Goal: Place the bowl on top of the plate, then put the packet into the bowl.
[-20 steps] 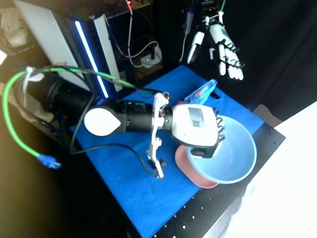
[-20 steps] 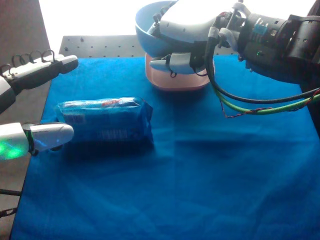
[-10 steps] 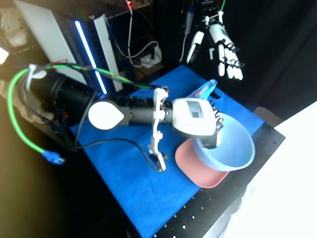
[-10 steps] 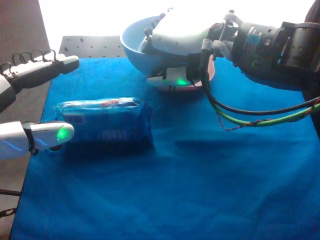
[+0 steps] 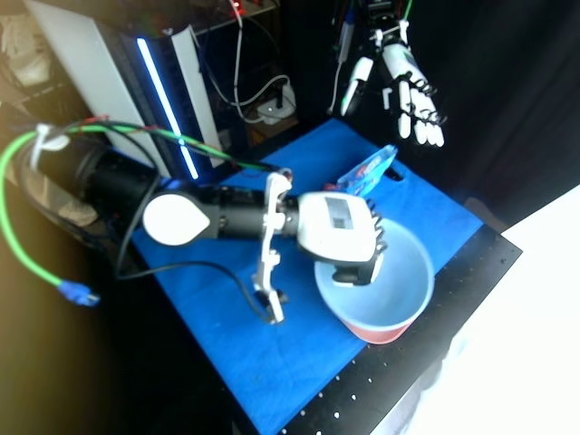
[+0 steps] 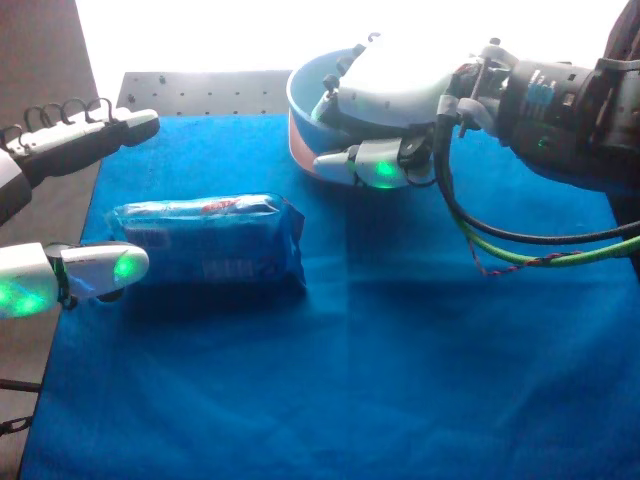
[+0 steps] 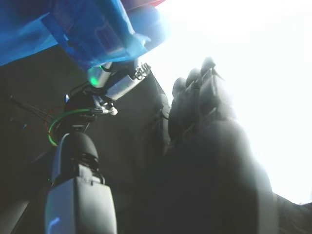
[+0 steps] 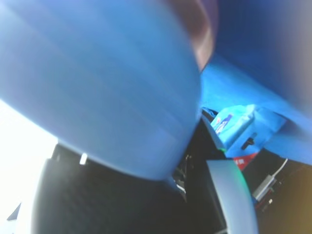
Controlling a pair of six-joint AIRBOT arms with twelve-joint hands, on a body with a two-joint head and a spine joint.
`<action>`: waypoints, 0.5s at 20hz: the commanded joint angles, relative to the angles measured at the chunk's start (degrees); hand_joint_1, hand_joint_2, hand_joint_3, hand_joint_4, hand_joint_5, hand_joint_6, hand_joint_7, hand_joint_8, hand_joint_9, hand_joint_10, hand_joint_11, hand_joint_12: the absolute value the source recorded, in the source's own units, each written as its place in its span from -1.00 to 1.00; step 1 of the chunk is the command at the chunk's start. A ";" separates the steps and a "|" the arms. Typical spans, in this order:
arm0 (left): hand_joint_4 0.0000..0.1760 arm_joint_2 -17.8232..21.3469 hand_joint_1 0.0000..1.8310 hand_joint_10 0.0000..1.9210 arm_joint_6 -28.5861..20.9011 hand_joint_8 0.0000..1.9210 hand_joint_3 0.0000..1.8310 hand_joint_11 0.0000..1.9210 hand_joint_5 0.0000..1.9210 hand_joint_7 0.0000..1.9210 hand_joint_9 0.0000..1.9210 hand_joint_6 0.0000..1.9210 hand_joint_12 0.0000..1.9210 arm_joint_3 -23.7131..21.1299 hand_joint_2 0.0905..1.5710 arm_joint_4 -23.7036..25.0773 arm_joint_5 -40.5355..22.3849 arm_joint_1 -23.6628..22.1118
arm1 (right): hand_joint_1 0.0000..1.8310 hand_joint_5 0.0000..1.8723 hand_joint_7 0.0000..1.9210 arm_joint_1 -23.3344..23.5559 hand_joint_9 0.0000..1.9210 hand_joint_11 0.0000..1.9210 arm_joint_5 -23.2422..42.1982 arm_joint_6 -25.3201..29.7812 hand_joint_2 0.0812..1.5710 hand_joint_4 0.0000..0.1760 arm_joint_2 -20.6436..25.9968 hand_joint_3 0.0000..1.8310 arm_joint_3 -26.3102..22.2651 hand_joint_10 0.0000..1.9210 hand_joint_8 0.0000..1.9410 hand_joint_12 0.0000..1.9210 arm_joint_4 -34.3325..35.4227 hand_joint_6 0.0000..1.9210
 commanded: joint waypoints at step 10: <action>0.09 -0.32 -0.41 -1.00 -0.41 -1.00 -1.00 -1.00 -0.81 -0.89 -0.95 -1.00 -1.00 -0.16 0.29 -0.87 -7.39 -0.57 | -0.76 -0.90 -0.96 -0.12 -0.94 -1.00 4.72 -0.10 0.43 -0.03 0.49 -1.00 -0.24 -1.00 -1.00 -0.60 2.15 -1.00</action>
